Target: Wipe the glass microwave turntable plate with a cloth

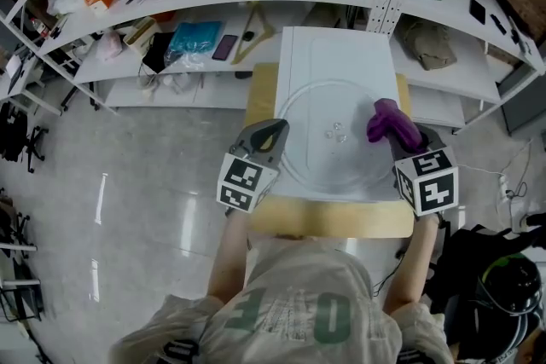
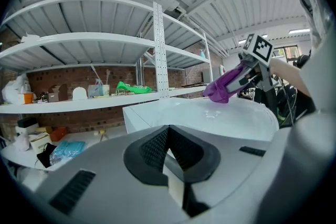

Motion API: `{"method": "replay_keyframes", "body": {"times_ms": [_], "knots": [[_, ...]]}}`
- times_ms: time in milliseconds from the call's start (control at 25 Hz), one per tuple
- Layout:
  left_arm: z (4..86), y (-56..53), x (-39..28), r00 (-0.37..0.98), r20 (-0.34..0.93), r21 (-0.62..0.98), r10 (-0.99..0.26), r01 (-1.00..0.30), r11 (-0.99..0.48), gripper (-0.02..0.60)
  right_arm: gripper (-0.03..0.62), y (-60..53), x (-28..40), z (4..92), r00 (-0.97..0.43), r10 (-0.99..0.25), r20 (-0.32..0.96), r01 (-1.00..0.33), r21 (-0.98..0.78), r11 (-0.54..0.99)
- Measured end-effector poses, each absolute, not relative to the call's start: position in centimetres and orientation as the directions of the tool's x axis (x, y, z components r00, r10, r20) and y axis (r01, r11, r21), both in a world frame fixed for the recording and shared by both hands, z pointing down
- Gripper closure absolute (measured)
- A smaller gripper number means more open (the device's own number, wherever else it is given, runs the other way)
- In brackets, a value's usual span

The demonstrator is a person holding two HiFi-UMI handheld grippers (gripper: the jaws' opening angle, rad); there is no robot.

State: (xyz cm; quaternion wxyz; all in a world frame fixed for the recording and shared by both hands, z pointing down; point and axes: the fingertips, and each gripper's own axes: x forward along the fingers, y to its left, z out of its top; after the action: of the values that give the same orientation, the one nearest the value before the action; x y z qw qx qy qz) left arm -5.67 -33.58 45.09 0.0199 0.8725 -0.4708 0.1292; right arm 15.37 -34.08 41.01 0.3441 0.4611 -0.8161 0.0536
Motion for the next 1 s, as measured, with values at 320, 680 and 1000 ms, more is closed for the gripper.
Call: {"method": "replay_keyframes", "body": {"times_ms": [320,680,1000], "knots": [[45.0,-33.4,-5.8,0.519,0.236,-0.079,-0.822,-0.832,-0.548,0.579,0.539,-28.8,14.3,41.7,-0.376,-0.678,0.632,-0.770,0.194,0.608],[44.9,-33.5,-5.6,0.508,0.221,-0.068,-0.833,-0.844,-0.533,0.580,0.539,-24.5,13.0,42.0,-0.481,-0.606,0.634,-0.723,0.103,0.683],[44.8,-33.5,-5.7,0.506,0.218,-0.063,-0.835,-0.846,-0.529,0.580,0.539,-21.8,6.8,42.7,-0.580,-0.451,0.678,-0.547,0.086,0.833]]}}
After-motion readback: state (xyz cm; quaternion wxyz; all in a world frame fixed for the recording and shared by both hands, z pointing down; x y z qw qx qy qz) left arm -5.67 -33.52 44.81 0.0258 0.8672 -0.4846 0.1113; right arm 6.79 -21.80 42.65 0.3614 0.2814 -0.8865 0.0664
